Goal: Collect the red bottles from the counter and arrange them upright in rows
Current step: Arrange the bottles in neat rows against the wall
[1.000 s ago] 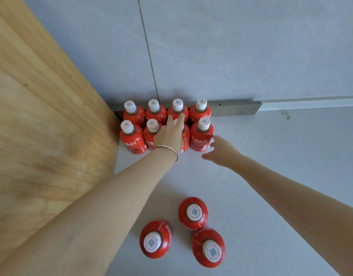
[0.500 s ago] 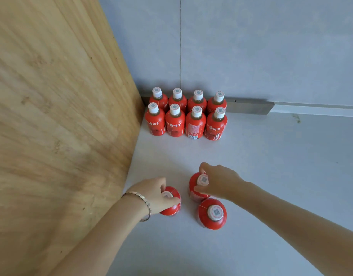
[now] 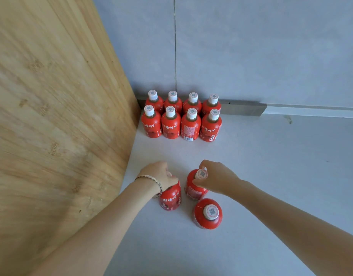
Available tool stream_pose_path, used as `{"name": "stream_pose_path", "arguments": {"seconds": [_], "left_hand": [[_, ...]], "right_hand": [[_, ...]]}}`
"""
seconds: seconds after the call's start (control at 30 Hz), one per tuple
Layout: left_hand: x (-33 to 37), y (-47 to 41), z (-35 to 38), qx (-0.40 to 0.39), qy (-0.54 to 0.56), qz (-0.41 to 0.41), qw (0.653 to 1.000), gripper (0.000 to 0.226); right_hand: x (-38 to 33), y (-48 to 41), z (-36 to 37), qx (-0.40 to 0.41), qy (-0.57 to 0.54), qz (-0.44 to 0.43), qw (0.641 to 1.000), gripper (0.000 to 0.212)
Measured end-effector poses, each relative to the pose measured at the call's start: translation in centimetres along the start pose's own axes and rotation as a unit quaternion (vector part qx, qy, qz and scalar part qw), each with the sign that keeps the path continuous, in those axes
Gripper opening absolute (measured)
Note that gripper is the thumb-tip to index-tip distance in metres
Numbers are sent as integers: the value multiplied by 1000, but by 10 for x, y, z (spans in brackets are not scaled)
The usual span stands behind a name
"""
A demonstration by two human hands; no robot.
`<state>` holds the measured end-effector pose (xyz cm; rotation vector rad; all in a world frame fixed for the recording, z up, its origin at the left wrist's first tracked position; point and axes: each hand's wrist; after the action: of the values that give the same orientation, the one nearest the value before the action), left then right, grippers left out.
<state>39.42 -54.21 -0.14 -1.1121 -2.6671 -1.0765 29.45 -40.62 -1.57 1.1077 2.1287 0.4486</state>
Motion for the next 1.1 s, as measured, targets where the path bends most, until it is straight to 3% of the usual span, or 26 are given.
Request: {"name": "stream_pose_path", "arguments": {"seconds": [0.2,0.27,0.53,0.77,0.97,1.1], "left_hand": [[13,-53,-25,189,139,34,972,19],[16,-69,-31,214,146,50,965,20],[-5,-102,-27,232,26,46,971,45],[-6,-112,-31,137,164,-70,974,49],[-6,-109,-33,169,255,-35,951,40],[-12,-106,-17,187,305,-9,934,50]], "right_hand": [[8,-6,4,78,-151,37,985,43],[8,-10,0,100,-181,38,978,40],[-17,-45,-13,140,-224,33,964,36],[-61,-101,-19,196,-198,40,960,37],[-58,-102,-12,179,-175,-45,967,35],[-34,-77,-21,100,-192,-81,973,53]]}}
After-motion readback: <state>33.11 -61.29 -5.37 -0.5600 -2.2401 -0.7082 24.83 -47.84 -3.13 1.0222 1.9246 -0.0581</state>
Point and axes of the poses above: each hand's wrist, its own y-axis away from the middle knuckle, its own z-axis out of the palm, x = y × z, and after that the axes turned 2 degrees about -z, right-handed
